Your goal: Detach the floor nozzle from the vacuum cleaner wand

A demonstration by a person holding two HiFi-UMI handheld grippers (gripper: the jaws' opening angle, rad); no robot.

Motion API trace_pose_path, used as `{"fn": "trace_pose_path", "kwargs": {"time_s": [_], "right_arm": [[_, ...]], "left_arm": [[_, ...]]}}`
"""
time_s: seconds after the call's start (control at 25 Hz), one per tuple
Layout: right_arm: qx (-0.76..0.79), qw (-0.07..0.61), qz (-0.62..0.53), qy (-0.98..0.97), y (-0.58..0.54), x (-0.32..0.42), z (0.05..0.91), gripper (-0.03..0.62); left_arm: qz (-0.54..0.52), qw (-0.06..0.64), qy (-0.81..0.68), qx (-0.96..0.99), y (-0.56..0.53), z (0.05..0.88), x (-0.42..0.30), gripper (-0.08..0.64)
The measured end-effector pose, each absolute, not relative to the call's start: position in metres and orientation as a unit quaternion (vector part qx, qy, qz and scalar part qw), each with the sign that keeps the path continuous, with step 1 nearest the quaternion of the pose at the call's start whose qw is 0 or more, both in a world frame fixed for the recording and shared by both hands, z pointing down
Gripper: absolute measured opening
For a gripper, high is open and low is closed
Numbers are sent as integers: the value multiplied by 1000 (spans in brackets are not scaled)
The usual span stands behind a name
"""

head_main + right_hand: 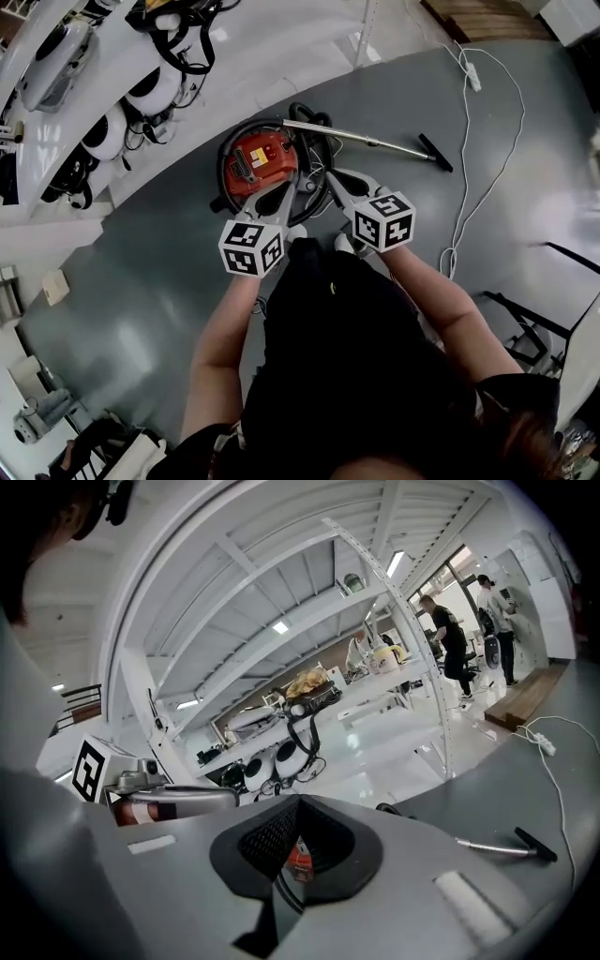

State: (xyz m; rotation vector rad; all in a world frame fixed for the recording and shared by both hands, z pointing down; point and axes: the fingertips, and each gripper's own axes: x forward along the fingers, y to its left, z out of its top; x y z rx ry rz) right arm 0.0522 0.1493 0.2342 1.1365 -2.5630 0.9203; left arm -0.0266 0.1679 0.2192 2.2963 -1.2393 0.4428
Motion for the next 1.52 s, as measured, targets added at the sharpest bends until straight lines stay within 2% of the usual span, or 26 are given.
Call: {"fn": "trace_pose_path", "kwargs": {"time_s": [0.28,0.44,0.6,0.76,1.12,1.32,1.52], "right_arm": [[391,113,323,-854,126,22,254,-8],[383,119,326,-856,110,-9,263,-8],[364,92,319,-870,94,-41,263,-8],[376,100,319,-864,80,-49,278,-8],[350,143,328,-866,49,-46,313,-8],[320,158,326,-875,17,-44,355,-8],[297,202,308,-881,-9,-29,399,-8]], "left_arm": [[134,301,-482,812,139,235,-73,9],[149,297,-473,816,120,243,-98,11],[150,307,-453,823,102,259,-121,11],[143,318,-439,828,90,277,-136,11],[166,334,-446,814,54,313,-140,11],[200,305,-465,807,34,347,-132,11],[188,312,-494,789,9,382,-115,9]]}}
